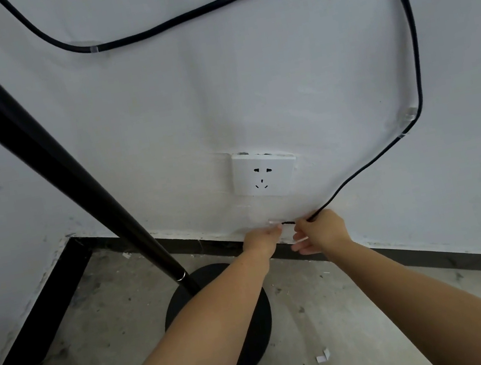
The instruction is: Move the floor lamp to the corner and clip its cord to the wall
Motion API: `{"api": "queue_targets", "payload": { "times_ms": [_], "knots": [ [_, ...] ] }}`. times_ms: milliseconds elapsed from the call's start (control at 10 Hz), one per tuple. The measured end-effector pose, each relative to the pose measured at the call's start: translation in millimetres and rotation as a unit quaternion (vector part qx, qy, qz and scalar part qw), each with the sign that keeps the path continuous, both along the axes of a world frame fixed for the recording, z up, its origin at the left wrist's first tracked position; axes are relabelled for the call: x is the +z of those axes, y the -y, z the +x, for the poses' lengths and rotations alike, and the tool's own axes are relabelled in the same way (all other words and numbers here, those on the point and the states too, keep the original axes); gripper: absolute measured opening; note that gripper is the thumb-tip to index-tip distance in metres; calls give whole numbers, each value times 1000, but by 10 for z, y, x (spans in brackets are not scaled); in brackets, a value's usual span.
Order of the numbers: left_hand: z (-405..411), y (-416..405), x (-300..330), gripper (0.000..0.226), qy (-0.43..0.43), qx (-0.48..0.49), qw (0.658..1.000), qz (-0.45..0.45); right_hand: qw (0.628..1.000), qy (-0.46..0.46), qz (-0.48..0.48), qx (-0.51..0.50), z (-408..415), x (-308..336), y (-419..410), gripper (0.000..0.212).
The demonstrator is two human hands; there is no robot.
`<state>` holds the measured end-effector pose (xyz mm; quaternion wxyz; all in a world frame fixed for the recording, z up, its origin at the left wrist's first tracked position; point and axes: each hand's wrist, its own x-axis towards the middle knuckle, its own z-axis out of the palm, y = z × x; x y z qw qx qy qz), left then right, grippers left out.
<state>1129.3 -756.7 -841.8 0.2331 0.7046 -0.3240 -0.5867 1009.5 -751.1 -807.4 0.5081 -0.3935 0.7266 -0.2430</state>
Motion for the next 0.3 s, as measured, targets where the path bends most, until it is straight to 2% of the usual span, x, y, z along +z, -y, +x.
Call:
{"api": "queue_targets", "payload": {
  "times_ms": [100,200,300],
  "knots": [
    [-21,-6,-7,47,-9,-23,1000,14,991,122,53,-17,12,120,-69,38],
    [-28,43,95,40,12,-40,999,-1,986,148,58,57,29,306,-145,42],
    [-22,12,162,38,40,-62,997,-36,989,84,-12,122,37,523,-200,30]
  ]
}}
